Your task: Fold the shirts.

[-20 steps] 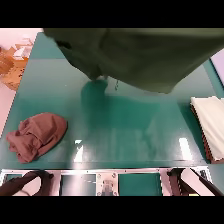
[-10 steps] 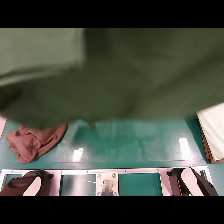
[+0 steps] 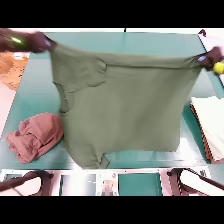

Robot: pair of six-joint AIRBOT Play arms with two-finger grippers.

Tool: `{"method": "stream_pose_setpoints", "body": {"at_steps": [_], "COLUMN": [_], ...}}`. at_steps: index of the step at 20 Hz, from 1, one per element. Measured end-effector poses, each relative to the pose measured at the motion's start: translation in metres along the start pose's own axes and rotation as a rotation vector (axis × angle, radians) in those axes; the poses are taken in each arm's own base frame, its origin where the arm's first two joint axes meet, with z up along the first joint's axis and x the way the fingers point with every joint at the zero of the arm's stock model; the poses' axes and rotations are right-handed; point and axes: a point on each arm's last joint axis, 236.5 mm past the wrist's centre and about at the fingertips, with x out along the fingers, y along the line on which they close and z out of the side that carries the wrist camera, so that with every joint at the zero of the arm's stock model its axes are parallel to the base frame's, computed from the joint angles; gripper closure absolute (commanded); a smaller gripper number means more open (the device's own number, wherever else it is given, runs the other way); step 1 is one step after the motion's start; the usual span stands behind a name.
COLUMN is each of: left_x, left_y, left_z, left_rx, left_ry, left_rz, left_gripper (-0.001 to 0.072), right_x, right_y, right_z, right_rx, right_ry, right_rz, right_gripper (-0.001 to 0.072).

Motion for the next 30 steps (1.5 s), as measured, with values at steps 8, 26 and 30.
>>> {"method": "stream_pose_setpoints", "body": {"at_steps": [8, 26, 30], "left_x": [0.125, 0.117, 0.116], "left_y": [0.096, 0.089, 0.083], "left_z": [-0.035, -0.199, -0.204], "left_rx": [-0.212, -0.252, -0.281], "left_ry": [0.014, 0.631, 0.656], "left_rz": [0.044, 0.094, 0.091], "left_gripper": [0.0680, 0.0678, 0.0186], "right_x": [0.127, 0.065, 0.060], "right_y": [-0.083, -0.181, -0.182], "right_z": [0.001, -0.117, -0.118], "right_rx": [0.081, -0.028, -0.027], "right_ry": [0.136, 0.677, 0.694], "right_rz": [-0.018, -0.309, -0.331], "right_gripper": [0.0698, 0.0566, 0.0531]}}
